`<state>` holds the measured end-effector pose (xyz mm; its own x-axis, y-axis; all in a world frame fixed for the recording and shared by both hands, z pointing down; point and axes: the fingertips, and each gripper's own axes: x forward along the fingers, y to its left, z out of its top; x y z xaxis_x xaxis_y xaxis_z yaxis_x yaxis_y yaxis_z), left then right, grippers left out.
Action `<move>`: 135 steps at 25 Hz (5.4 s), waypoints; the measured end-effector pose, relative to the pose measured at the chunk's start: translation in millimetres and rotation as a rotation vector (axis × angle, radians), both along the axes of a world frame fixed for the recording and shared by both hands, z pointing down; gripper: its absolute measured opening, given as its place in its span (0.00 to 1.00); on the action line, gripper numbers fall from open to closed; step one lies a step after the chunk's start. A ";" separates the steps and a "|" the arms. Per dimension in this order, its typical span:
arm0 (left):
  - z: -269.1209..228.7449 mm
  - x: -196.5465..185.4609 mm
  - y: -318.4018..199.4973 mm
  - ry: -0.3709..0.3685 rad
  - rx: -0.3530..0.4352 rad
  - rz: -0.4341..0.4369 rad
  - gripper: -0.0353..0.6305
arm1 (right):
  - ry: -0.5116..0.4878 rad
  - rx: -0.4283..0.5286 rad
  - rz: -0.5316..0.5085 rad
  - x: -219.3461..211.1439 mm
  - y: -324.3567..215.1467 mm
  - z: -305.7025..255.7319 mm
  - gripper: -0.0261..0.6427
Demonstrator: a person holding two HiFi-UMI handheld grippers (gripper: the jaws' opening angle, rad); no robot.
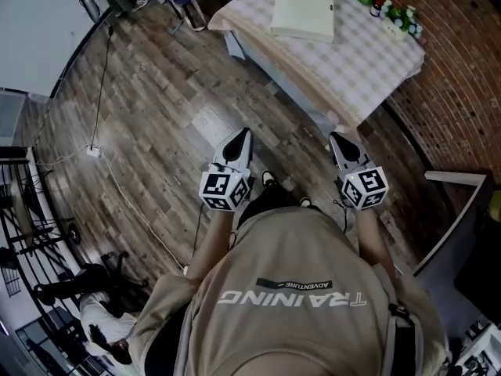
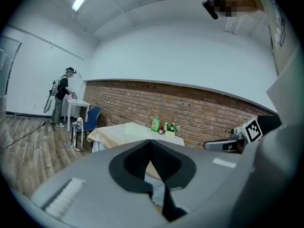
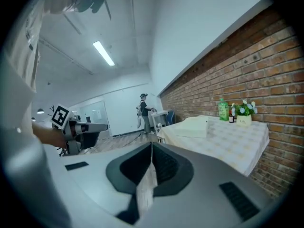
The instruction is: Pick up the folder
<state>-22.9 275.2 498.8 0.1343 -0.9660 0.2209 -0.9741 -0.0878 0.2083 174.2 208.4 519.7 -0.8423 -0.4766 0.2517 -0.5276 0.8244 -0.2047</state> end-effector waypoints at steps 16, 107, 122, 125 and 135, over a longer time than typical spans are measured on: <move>5.8 -80.8 -104.7 0.038 -0.020 0.132 0.06 | -0.017 0.013 0.168 -66.1 -69.9 -20.1 0.06; 190.2 -117.8 -595.5 0.473 -0.776 0.458 0.44 | 0.196 -0.801 0.062 -111.4 -559.8 174.4 0.42; 208.4 -105.3 -596.6 0.647 -0.908 0.488 0.51 | 0.125 -0.981 0.004 -123.6 -554.0 194.2 0.47; 208.1 -105.4 -598.4 0.642 -0.897 0.480 0.51 | 0.149 -0.997 -0.004 -124.2 -554.4 195.1 0.47; 207.5 -106.7 -599.2 0.649 -0.828 0.445 0.51 | 0.161 -1.007 -0.041 -125.4 -555.9 195.2 0.47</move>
